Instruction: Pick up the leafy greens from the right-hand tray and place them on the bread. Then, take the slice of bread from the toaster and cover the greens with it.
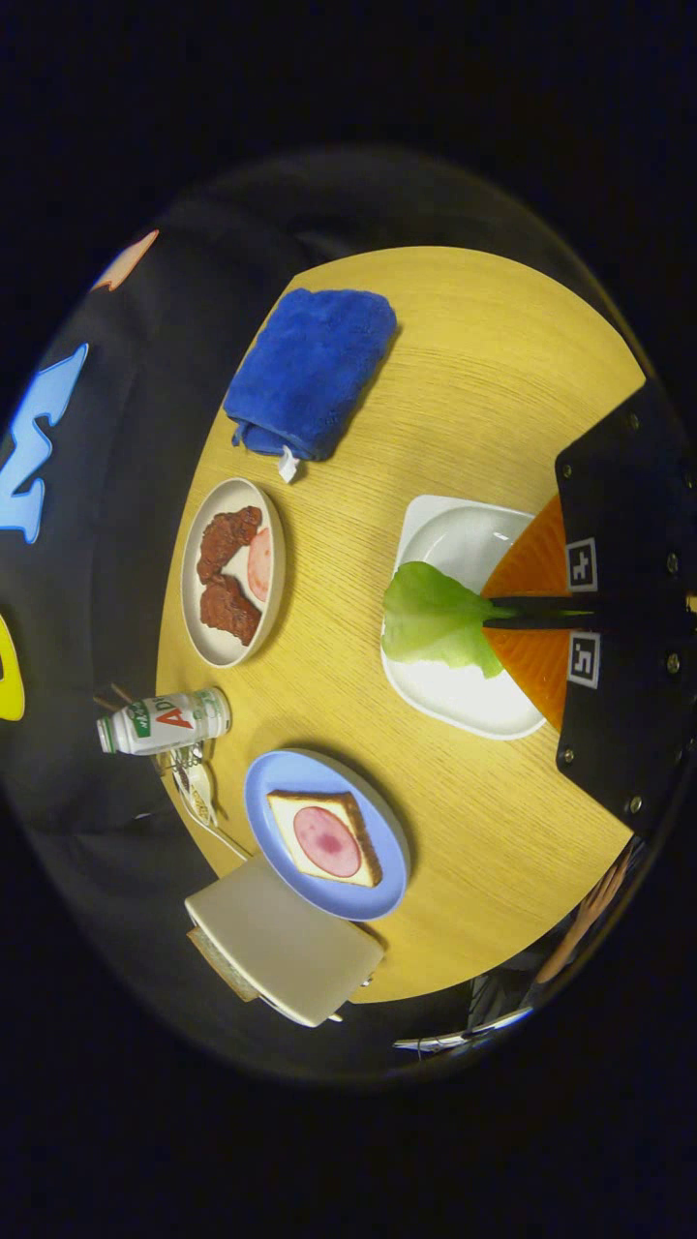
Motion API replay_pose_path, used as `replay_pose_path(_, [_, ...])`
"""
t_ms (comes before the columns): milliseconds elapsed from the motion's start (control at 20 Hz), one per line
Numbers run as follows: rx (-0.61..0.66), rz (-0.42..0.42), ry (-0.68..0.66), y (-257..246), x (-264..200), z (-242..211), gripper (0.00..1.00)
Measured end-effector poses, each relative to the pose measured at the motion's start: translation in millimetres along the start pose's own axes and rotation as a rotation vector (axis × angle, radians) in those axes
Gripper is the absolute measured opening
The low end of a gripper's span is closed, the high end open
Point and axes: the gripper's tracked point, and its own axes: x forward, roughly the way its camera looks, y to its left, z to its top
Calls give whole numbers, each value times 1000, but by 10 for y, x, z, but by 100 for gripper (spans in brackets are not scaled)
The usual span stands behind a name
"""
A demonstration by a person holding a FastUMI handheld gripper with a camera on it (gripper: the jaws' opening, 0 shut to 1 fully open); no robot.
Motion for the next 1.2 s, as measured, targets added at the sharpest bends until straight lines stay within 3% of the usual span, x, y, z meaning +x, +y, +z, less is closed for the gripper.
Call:
replay_pose_path(150, [1, 30, -89, 246, -247, 285, 1])
replay_pose_path(450, [-70, 122, -128, 932, -300, 602, 1])
replay_pose_path(850, [-127, 273, -108, 1897, -4, 852, 1])
replay_pose_path(1200, [-160, 294, -109, 2231, 254, 1004, 1])
